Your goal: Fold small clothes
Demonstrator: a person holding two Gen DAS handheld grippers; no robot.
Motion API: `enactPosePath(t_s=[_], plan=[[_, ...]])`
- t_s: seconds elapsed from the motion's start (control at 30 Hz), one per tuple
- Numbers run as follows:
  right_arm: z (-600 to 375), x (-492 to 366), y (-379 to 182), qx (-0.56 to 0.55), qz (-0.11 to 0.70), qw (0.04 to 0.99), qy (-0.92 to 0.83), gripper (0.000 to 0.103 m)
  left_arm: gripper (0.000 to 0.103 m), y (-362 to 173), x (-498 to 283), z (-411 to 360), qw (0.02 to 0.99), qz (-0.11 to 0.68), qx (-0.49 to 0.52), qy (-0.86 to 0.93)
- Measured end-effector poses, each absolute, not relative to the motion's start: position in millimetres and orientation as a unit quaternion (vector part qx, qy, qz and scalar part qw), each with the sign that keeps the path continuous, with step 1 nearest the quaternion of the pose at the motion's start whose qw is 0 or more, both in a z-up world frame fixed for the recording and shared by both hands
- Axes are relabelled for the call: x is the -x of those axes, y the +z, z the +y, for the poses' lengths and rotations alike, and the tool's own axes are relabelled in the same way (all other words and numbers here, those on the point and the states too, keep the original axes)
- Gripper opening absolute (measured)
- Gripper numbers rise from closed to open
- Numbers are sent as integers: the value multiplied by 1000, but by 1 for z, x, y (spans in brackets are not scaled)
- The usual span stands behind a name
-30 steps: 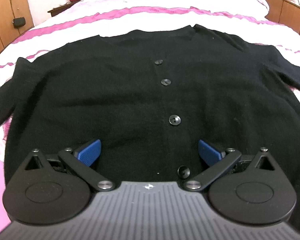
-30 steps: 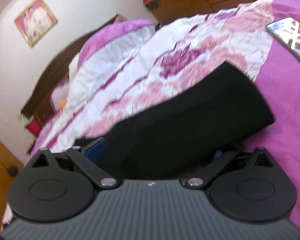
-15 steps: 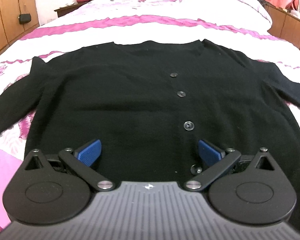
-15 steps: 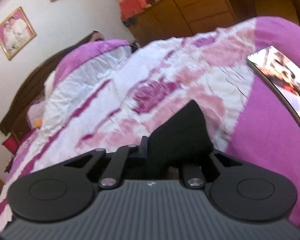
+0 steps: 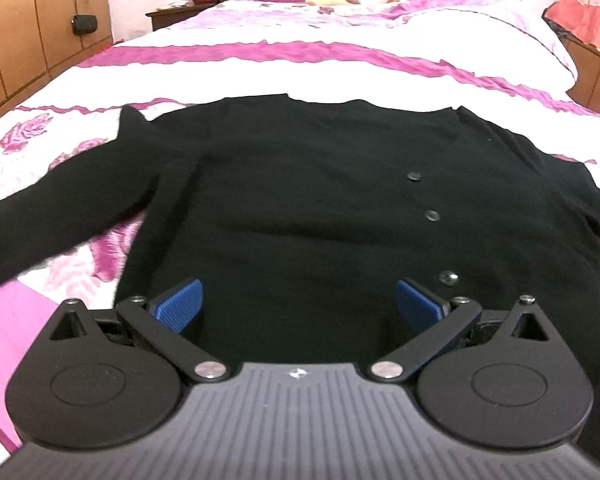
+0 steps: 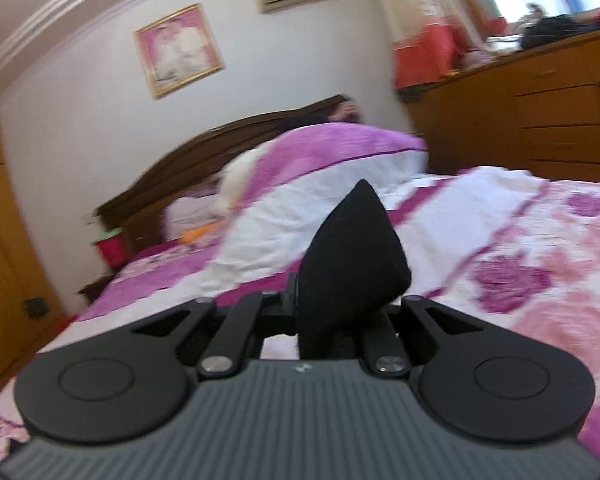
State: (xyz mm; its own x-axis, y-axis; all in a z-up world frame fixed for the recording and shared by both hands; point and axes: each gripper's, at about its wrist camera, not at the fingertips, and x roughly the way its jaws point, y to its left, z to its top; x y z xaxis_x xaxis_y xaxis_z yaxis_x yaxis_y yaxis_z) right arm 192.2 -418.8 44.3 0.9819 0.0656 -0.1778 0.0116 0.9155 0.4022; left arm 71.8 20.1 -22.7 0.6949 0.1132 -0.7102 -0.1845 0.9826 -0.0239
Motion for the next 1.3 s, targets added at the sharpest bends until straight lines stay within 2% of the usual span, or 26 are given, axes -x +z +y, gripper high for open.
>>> enactPosePath(t_s=[0.2,0.37,0.8,0.87,0.93,1.0,1.03,1.3], plan=[[-346,-199,68,-203,82,971,96,11,103,-24,-74,54,915,386,69,96],[-268,-206,68,-152,77,970,176,11,103,-27,-70,84,909,388,97,116],[-123,-229,-43,-70,273,913,295,14,103,-38,-54,114,908,383,113,129],[-109,-221,-51,-51,293,906,300,20,103,-37,-54,115,909,381,114,126],[-103,-211,-55,-42,296,902,312,47,103,-36,-53,115,909,380,117,125],[-106,-200,-54,-38,287,900,327,60,103,-34,-51,117,909,376,125,126],[-108,-193,-51,-35,283,899,333,63,103,-33,-51,118,909,375,130,127],[-151,-175,-37,-28,282,889,359,64,103,-15,-50,117,916,355,149,112]])
